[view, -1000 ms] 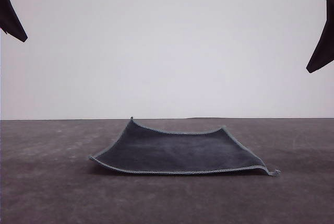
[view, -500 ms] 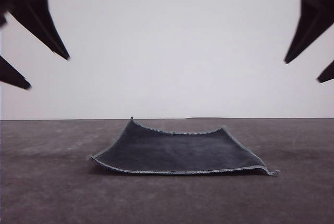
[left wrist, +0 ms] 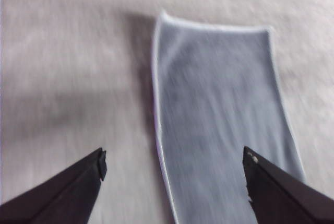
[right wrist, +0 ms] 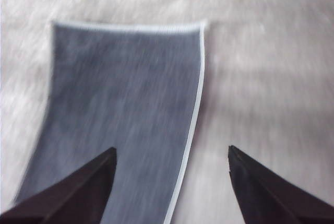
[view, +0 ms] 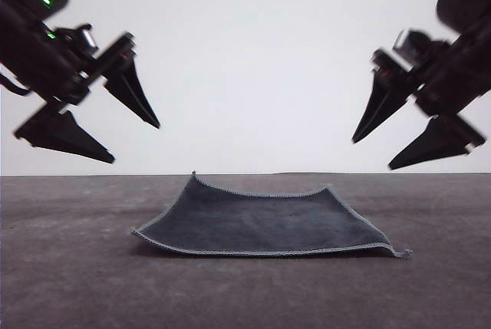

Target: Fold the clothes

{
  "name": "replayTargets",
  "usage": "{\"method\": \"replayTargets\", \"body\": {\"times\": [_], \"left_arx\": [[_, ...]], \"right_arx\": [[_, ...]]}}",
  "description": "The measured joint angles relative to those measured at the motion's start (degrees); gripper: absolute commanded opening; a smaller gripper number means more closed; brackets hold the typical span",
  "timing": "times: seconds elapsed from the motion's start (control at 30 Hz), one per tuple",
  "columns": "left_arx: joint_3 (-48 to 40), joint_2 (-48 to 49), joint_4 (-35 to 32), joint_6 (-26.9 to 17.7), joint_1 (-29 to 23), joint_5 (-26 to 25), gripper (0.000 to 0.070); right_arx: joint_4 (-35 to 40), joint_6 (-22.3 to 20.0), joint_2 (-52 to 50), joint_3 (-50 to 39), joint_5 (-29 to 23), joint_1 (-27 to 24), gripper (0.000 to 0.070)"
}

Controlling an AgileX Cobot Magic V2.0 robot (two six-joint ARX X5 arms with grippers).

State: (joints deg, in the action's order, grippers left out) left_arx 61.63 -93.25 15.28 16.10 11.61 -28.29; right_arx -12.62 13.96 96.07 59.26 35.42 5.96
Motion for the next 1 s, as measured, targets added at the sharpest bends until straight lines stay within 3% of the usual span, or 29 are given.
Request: {"method": "replayTargets", "body": {"times": [0.27, 0.5, 0.7, 1.0], "left_arx": [[13.74, -13.37, 1.08, -0.04, 1.35, 0.02, 0.0512], [22.06, -21.24, 6.39, -1.34, 3.76, 0.02, 0.0513], [22.96, -23.21, 6.07, -1.70, 5.45, 0.13, 0.0514], [22.96, -23.39, 5.92, -2.06, 6.10, 2.89, 0.0516]], "right_arx": [[2.09, 0.31, 11.11, 9.43, 3.68, -0.14, 0.0429], [1.60, 1.97, 17.79, 16.35, 6.87, -0.17, 0.0429], [1.53, 3.57, 21.80, 19.12, 9.58, -0.15, 0.0429], [1.35, 4.43, 23.23, 19.21, 9.65, 0.28, 0.0429]]}}
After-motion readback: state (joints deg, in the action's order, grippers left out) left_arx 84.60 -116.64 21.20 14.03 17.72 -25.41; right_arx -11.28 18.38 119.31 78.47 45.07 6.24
